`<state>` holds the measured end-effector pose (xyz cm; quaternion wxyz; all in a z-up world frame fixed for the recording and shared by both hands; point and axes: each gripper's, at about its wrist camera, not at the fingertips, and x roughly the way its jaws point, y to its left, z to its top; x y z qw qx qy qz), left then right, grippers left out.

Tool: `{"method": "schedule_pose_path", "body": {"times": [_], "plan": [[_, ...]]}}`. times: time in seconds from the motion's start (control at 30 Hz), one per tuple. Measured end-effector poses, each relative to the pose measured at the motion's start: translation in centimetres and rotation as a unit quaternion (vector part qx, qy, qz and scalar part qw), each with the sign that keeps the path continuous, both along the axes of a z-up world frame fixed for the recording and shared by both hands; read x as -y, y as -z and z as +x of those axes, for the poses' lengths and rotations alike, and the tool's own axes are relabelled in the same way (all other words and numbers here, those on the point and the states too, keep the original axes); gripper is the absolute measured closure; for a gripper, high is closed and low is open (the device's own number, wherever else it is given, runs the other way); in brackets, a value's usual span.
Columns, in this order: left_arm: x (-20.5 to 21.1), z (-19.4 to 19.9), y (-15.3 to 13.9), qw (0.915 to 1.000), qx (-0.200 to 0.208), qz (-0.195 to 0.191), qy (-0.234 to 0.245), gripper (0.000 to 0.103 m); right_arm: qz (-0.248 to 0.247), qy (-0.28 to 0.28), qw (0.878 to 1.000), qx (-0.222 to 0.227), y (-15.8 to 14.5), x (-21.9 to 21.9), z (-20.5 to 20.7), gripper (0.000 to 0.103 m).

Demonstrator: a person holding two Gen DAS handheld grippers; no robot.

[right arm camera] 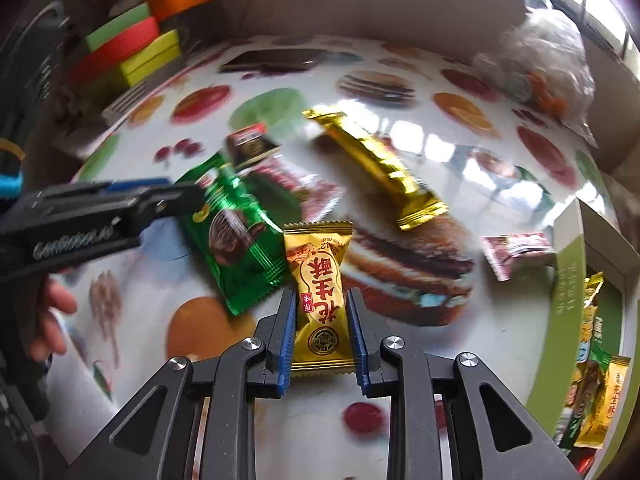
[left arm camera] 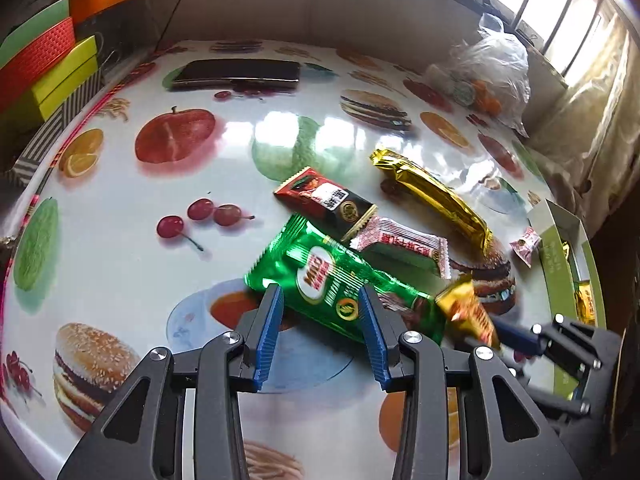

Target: Organize snacks

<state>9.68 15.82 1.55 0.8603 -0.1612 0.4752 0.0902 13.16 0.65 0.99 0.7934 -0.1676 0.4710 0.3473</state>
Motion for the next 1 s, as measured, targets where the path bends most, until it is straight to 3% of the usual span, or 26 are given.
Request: {"method": "schedule_pose_path", "body": {"times": [0.3,0.57,0.63,0.7,1.0], "plan": [[-0.2,-0.3,0.0,1.0,0.002,-0.004,-0.006,0.063,0.007,-0.04,0.999,-0.005,-0.1,-1.6,-2.8,0.079],[-0.1,0.3,0.4,0.9999,-0.008,0.007,-0.012,0.062,0.025,-0.038,0.999,-0.017,-0.1,-1.3,-3.4,0.079],[0.1,0.5,0.3,0.9999,-0.006,0.006,-0.01,0.057,0.025,-0.026,0.999,-0.015,-0.1,-0.9,-3.1,0.079],[0.5,0.7,0.2,1.0,-0.001,0.003,-0.003,0.042,0.028,-0.013,0.999,-0.014,-0.1,-0.3,-2.8,0.079],[0.5,1.8,1.1,0.9989,-0.031,0.016,-0.031,0.042,0.037,0.017,0.999,-0.015,-0.1,1.1,-1.9,0.079]]}}
